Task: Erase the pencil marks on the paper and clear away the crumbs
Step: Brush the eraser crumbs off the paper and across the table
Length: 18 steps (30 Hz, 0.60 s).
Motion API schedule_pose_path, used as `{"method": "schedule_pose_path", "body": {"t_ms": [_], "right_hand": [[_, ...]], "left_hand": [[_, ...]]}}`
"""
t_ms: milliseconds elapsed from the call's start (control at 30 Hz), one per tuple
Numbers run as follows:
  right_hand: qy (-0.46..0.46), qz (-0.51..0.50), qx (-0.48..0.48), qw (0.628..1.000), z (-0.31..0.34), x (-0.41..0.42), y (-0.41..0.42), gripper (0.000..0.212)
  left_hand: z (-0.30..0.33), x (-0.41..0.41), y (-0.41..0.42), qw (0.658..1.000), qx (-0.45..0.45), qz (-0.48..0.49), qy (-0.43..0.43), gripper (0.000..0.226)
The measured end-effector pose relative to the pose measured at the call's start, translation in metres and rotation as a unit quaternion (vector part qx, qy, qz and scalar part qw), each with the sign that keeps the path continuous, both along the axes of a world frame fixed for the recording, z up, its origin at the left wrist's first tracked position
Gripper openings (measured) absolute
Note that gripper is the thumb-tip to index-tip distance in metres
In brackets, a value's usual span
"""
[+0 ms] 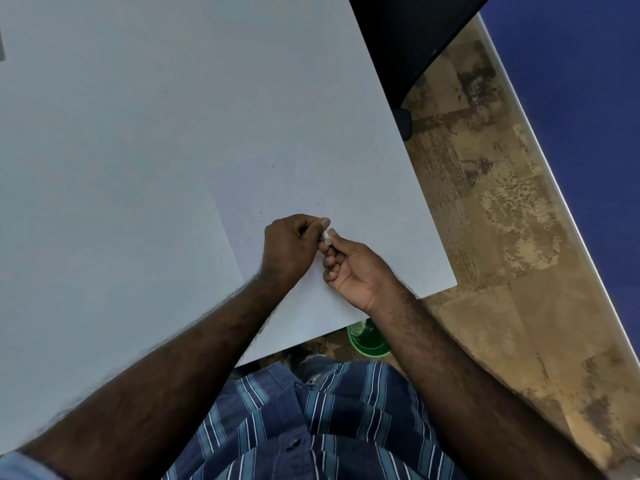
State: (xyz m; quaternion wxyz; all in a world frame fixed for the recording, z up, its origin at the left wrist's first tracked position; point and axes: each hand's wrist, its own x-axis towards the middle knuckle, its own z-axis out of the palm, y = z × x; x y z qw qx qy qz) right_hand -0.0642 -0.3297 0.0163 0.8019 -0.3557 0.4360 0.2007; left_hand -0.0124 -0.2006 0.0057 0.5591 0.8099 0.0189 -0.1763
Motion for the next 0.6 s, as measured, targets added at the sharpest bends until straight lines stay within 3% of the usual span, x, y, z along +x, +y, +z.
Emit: {"method": "schedule_pose_path", "body": {"t_ms": [200,300,400,600], "right_hand": [[0.001,-0.039,0.002,0.999,-0.005,-0.002,0.007,0.011],[-0.029,-0.042,-0.004,0.999,-0.006,-0.001,0.007,0.011],[-0.047,-0.045,-0.020,0.998,-0.008,0.001,0.001,0.012],[-0.059,-0.040,-0.055,0.996,-0.017,0.000,-0.004,0.027]], "left_hand": [[-0.001,0.005,-0.008,0.990,0.101,-0.030,-0.093,0.037],[-0.004,0.005,-0.009,0.996,0.071,0.035,-0.029,0.036],[-0.005,0.002,-0.006,0.995,-0.030,0.071,0.069,0.039],[0.001,-0.004,-0.002,0.990,-0.081,0.036,0.106,0.033]]}}
